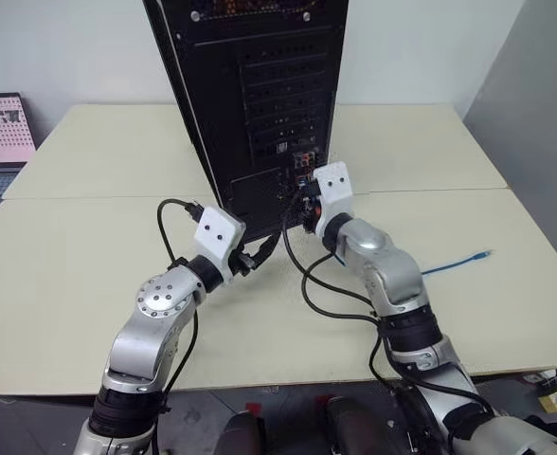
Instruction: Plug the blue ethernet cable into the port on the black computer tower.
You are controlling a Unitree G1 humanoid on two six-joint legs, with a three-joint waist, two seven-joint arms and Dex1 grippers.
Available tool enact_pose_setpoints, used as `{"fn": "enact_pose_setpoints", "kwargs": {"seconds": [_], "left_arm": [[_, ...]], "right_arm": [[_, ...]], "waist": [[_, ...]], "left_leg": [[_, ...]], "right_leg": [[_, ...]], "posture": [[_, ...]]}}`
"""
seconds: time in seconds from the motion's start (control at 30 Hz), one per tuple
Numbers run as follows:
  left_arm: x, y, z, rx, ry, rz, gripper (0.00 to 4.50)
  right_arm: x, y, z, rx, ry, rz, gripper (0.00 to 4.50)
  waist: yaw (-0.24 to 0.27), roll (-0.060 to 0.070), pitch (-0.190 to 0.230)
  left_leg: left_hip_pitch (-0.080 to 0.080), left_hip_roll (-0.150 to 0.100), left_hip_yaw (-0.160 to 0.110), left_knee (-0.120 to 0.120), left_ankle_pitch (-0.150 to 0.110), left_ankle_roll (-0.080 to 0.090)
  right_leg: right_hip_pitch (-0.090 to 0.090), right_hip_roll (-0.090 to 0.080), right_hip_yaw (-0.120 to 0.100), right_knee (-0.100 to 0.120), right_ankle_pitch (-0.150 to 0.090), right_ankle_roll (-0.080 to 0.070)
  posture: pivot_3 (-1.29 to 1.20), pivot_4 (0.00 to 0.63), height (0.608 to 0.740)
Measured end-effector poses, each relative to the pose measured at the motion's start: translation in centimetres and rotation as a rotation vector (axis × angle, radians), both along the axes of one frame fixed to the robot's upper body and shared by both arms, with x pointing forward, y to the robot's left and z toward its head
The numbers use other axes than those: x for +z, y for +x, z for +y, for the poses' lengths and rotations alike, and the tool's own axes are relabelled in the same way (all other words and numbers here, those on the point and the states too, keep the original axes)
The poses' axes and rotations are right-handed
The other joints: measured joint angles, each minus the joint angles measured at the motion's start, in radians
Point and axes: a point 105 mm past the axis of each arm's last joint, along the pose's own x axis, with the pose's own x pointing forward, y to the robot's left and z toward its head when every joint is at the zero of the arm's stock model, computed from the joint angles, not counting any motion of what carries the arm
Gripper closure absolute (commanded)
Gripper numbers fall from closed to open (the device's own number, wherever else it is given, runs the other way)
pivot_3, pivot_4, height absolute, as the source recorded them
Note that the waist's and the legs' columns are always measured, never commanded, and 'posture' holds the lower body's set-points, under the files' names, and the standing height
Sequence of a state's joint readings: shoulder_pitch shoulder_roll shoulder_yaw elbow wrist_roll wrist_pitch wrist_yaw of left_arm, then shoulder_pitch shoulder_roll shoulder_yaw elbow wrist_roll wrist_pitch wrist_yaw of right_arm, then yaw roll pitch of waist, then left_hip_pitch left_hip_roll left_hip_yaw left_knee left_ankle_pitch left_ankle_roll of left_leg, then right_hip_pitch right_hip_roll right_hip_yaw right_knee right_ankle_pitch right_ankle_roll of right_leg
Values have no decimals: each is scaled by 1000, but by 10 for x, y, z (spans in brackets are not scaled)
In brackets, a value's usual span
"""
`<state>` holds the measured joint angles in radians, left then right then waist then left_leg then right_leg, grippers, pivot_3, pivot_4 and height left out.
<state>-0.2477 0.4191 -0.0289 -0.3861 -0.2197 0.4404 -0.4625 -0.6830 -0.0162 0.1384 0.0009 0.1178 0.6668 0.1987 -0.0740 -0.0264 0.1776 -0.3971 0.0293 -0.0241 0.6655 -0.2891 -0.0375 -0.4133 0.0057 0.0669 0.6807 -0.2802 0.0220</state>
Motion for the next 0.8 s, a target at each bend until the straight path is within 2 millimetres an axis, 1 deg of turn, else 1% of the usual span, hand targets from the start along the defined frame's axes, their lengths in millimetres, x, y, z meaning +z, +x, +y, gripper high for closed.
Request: {"fn": "enact_pose_setpoints", "kwargs": {"seconds": [0.1,0.13,0.17,0.2,0.3,0.37,0.4,0.43,0.47,0.57,0.6,0.63,0.7,0.8], "left_arm": [[5,1,9,20,12,-17,1221],[6,2,12,28,12,-18,1221],[6,2,13,34,16,-16,1221],[6,2,16,37,22,-11,1221],[5,1,19,19,51,3,1221],[6,-1,22,-1,68,17,1221],[7,-2,26,-8,85,21,1221],[11,-2,35,2,106,17,1221],[13,-2,39,-1,125,17,1221],[22,1,52,13,131,20,1221],[27,0,59,-16,110,49,1221],[28,-1,61,-18,106,52,1221],[39,-2,74,-19,81,53,1221],[44,-4,77,-41,72,49,1221]], "right_arm": [[3,-10,-17,37,-17,-15,557],[4,-13,-19,55,-19,-20,288],[6,-16,-23,72,-18,-25,87],[9,-20,-27,108,-26,-43,19],[15,-31,-44,200,-56,-70,19],[14,-36,-59,246,-80,-66,19],[15,-38,-68,259,-100,-68,19],[20,-38,-81,258,-106,-83,19],[24,-40,-87,276,-112,-93,19],[34,-44,-99,306,-112,-117,19],[36,-48,-105,353,-116,-109,19],[37,-48,-107,359,-118,-108,19],[43,-49,-122,365,-122,-109,19],[49,-52,-124,402,-123,-123,19]], "waist": [[14,0,0],[16,0,0],[19,0,0],[21,0,0],[25,0,0],[26,-1,1],[27,-1,1],[27,-1,1],[26,-1,1],[24,-1,1],[24,-1,2],[24,-1,2],[25,-1,2],[25,-1,2]], "left_leg": [[-5,-1,1,-2,0,0],[-5,-1,1,-2,0,0],[-5,-1,1,-2,0,0],[-5,-1,1,-2,0,0],[-5,-2,1,-2,0,0],[-4,-2,1,-1,0,0],[-4,-2,1,-1,0,0],[-4,-2,1,-1,0,0],[-3,-2,1,-1,0,0],[-2,0,0,-1,0,0],[-2,0,0,-1,0,0],[-2,0,0,-1,0,0],[-2,0,1,-1,0,0],[-2,-1,2,-1,0,0]], "right_leg": [[-6,-3,0,0,0,0],[-7,-3,0,0,0,0],[-7,-3,-1,0,0,0],[-7,-3,-1,-1,0,0],[-6,-4,-1,-1,0,0],[-5,-4,-2,0,0,0],[-5,-4,-3,0,0,0],[-5,-3,-3,0,0,0],[-5,-2,-4,1,0,0],[-4,1,-4,1,0,0],[-4,3,-4,1,0,0],[-4,3,-4,1,0,0],[-4,3,-4,1,0,0],[-3,2,-4,0,0,0]], "posture": [[0,150,740],[0,150,740],[0,150,740],[0,150,740],[0,150,740],[0,150,740],[0,150,740],[0,150,740],[0,150,740],[0,150,740],[0,150,740],[0,150,740],[0,150,740],[0,150,740]]}}
